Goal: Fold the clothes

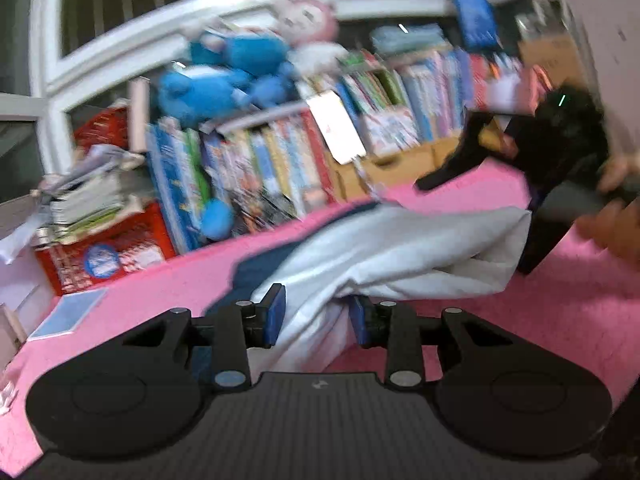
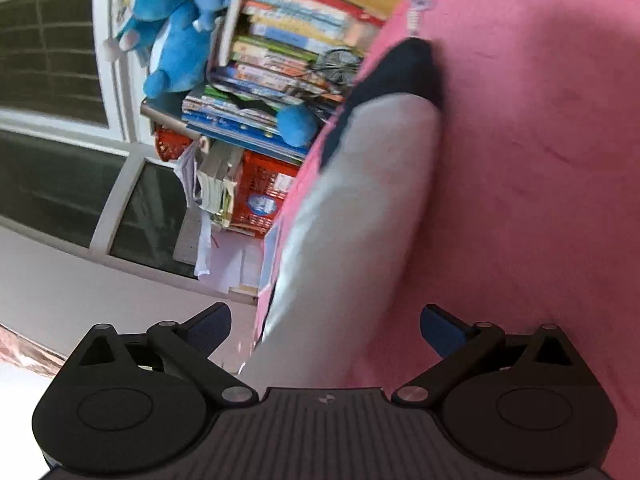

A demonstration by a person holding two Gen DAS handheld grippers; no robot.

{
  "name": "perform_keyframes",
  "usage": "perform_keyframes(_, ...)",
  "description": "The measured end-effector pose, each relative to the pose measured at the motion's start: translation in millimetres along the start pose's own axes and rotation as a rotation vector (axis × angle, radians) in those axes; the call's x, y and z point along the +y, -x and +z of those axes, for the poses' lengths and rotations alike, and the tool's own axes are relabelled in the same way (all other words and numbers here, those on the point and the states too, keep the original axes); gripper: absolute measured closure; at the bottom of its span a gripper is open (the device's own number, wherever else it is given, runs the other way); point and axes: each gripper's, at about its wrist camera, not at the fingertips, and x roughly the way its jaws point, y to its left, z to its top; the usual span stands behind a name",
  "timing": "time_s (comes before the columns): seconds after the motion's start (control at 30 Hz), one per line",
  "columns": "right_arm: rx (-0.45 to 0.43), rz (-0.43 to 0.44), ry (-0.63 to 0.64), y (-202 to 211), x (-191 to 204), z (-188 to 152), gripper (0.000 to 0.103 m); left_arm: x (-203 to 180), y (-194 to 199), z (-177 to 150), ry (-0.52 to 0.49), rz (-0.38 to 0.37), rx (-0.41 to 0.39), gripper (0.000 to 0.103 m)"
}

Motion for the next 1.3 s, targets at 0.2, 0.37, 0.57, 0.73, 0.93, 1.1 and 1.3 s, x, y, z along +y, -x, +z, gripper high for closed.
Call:
perform_keyframes(0.2, -0.072, -0.023, -0.196, -21.5, -29.0, 13.3, 0.060, -34.8, 24.9, -26.7, -0.176, 0.006, -0.069, 0.064)
perform_keyframes(0.37, -0.040, -0.018, -0.244, -18.2, -26.7, 5.7, 0.060, -54.8, 11.1, -21.1, -0.237, -0.075, -0.083, 0.051)
perform_keyframes(0.57, -0.011, -0.051, -0.224, -19.6, -8.3, -0.4, 0.060, -87.2, -0.6, -21.4, -0.383, -0.112, -0.163, 0.022)
perform_keyframes(0.73, 0.007, -0.122, -0.174, -23.4, 1.0, -4.4, 0.060, -88.5, -36.3, -21.9, -0.297, -0.211, 0.012, 0.062)
perform_keyframes(0.93, -0.050, -0.199, -0.187, -25.6, -8.6, 23.0, 0.064, -60.2, -56.0, -19.2, -0.095, -0.359, 0.123, 0.064)
perform_keyframes(1.1, -0.093, -0.235, -0.122, -37.5, 7.2, 48.0, 0.063, -63.6, -54.7, -21.2, -0.114, -0.339, 0.107, 0.064)
perform_keyframes(1.3, -0.151, -0.309, -0.032, -52.2, 13.4, 92.8, 0.063, -64.3, -49.3, -20.7, -0.111, -0.321, 0.096, 0.065)
